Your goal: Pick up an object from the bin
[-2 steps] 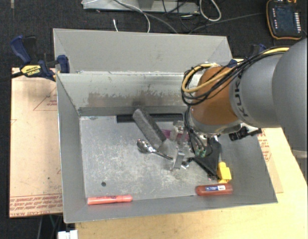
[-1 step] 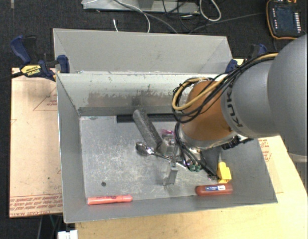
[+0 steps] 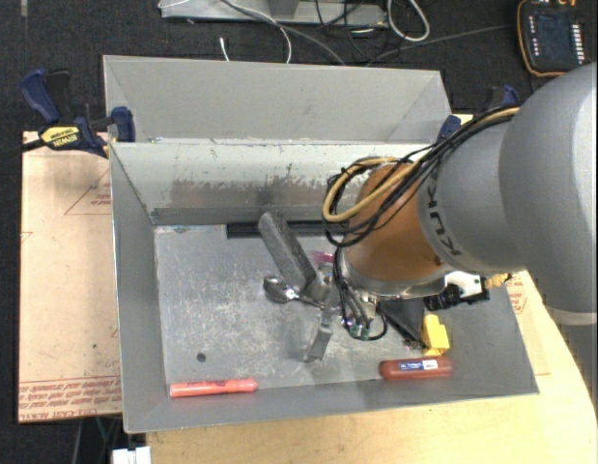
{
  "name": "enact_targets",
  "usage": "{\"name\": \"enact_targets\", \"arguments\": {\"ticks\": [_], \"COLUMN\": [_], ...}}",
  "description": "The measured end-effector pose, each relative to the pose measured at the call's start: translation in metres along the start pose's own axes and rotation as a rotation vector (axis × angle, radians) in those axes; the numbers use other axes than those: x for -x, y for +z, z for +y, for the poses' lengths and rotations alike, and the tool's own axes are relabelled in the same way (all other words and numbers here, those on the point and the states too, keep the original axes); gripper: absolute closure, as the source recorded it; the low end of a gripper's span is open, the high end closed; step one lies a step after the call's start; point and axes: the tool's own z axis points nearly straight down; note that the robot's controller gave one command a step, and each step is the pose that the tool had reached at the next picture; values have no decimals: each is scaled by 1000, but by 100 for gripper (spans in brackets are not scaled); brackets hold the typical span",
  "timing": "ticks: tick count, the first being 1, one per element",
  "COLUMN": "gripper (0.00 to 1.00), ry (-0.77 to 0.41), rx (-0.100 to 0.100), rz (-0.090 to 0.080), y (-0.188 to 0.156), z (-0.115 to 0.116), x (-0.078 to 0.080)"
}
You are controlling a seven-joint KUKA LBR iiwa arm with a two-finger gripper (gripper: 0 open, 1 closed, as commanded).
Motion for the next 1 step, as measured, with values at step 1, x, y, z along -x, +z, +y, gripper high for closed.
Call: {"name": "enact_targets", "arguments": {"ticks": [1], "gripper": [100], "ry": [-178], "rx": [1], "rz": [7], "y": [-1], "z": [-8], "x": [14]}}
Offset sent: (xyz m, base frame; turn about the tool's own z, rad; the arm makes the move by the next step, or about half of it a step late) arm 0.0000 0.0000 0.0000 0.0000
